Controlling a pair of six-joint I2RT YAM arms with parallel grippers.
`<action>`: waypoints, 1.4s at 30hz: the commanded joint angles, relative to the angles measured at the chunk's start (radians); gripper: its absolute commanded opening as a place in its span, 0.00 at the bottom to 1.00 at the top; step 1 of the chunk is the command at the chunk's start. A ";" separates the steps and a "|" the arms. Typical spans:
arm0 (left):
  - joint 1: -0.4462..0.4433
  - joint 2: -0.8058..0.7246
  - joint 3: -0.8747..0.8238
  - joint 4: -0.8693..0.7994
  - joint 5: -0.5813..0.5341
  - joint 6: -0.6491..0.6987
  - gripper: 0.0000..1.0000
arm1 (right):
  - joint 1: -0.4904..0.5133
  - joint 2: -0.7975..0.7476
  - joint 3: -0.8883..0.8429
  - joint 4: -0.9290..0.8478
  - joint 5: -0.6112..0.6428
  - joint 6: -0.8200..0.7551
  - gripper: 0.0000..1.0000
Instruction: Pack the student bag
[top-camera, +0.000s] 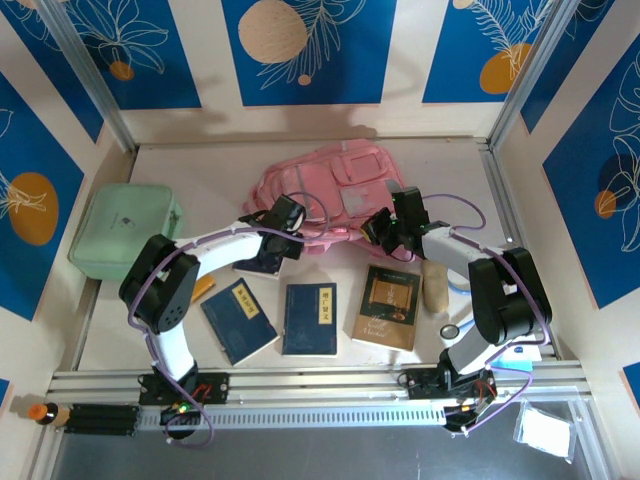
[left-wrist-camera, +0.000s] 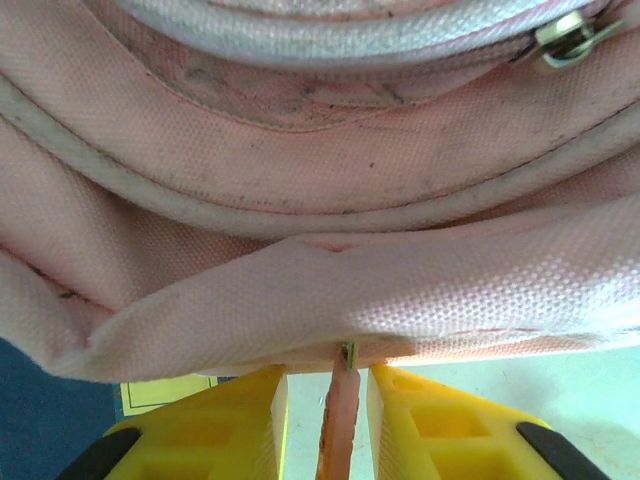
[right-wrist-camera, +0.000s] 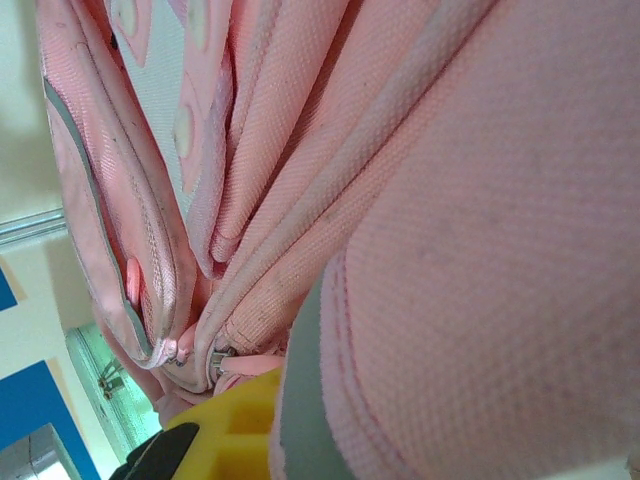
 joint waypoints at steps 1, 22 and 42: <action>0.012 -0.031 0.028 0.007 0.013 0.014 0.28 | -0.004 -0.018 0.025 0.007 -0.023 -0.013 0.00; 0.014 -0.022 0.071 -0.064 -0.015 -0.013 0.24 | -0.003 -0.010 0.019 0.013 -0.024 -0.007 0.00; 0.151 -0.150 -0.024 -0.090 0.056 0.072 0.00 | -0.174 0.025 0.036 -0.021 -0.070 -0.250 0.00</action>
